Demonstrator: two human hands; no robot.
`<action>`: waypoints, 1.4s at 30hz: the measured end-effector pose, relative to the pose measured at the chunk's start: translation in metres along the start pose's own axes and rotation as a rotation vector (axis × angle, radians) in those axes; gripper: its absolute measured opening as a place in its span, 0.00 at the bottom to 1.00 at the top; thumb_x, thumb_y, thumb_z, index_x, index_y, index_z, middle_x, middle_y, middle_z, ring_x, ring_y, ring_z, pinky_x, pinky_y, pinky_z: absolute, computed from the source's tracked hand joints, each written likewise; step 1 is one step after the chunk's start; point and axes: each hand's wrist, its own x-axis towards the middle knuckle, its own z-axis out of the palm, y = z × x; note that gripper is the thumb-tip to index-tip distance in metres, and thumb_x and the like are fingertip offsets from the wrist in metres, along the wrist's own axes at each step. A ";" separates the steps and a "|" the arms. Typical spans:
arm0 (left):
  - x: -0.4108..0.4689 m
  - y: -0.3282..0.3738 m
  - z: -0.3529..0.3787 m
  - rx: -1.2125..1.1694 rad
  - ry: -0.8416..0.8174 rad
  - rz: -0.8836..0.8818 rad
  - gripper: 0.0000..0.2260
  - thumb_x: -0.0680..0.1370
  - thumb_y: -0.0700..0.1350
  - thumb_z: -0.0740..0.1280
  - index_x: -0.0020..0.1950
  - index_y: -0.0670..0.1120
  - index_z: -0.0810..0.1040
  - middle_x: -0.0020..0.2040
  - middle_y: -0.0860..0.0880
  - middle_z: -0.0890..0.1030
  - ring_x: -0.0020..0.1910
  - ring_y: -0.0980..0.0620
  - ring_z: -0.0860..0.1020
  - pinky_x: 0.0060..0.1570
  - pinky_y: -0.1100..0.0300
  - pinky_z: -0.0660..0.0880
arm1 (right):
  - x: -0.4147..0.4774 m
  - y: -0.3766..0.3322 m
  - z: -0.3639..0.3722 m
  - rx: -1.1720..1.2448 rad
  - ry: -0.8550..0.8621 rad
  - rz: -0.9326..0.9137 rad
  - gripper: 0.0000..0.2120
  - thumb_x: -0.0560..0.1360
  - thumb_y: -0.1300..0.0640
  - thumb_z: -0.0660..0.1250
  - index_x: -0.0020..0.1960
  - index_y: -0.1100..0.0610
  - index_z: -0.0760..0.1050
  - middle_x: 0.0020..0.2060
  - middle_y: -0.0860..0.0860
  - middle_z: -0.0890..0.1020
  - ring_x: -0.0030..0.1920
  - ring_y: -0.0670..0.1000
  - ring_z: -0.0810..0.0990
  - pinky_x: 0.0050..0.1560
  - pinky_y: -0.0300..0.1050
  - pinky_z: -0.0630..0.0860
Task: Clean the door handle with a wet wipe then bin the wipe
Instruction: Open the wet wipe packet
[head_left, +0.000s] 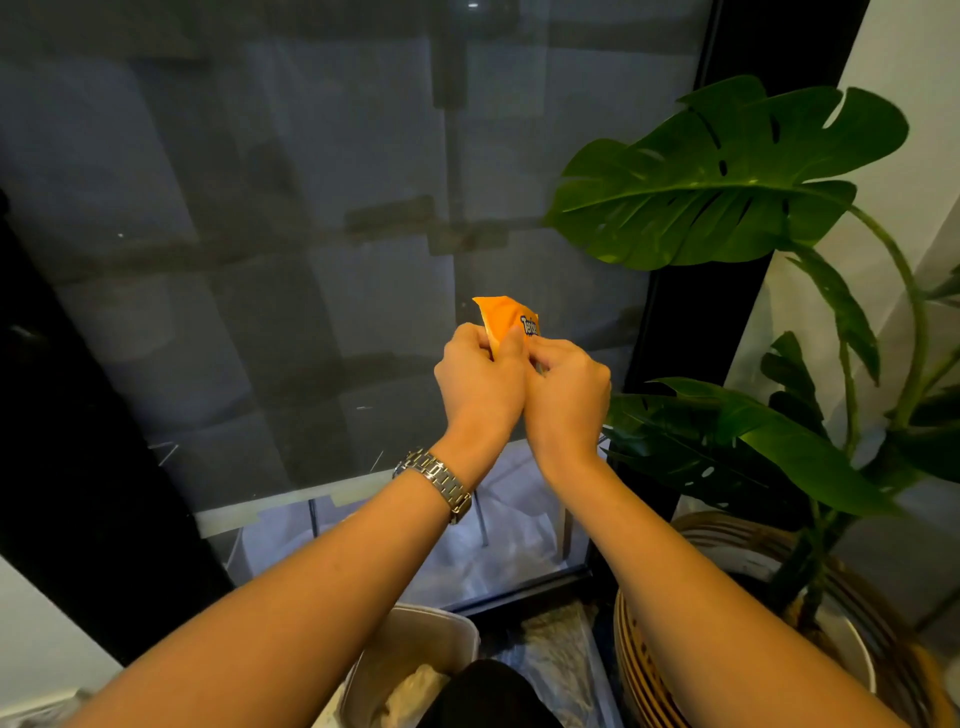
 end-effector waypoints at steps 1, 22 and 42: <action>0.000 0.000 0.000 0.009 0.003 0.007 0.14 0.77 0.48 0.64 0.34 0.47 0.66 0.31 0.51 0.72 0.30 0.57 0.71 0.28 0.65 0.67 | 0.000 0.000 -0.001 0.001 0.009 -0.012 0.14 0.78 0.53 0.64 0.39 0.60 0.82 0.36 0.56 0.83 0.35 0.53 0.79 0.34 0.44 0.76; 0.005 -0.019 0.001 0.142 -0.087 0.064 0.15 0.77 0.42 0.64 0.33 0.46 0.62 0.31 0.50 0.69 0.27 0.57 0.66 0.24 0.74 0.67 | -0.005 0.017 0.013 -0.022 0.001 0.098 0.11 0.79 0.57 0.61 0.45 0.62 0.79 0.48 0.56 0.81 0.42 0.46 0.72 0.41 0.34 0.68; 0.017 -0.040 -0.003 0.239 -0.093 0.091 0.07 0.78 0.42 0.62 0.42 0.41 0.71 0.31 0.52 0.70 0.29 0.55 0.69 0.27 0.75 0.67 | -0.005 0.031 0.012 -0.002 -0.312 0.149 0.14 0.78 0.44 0.60 0.44 0.54 0.67 0.43 0.54 0.75 0.42 0.53 0.73 0.34 0.39 0.66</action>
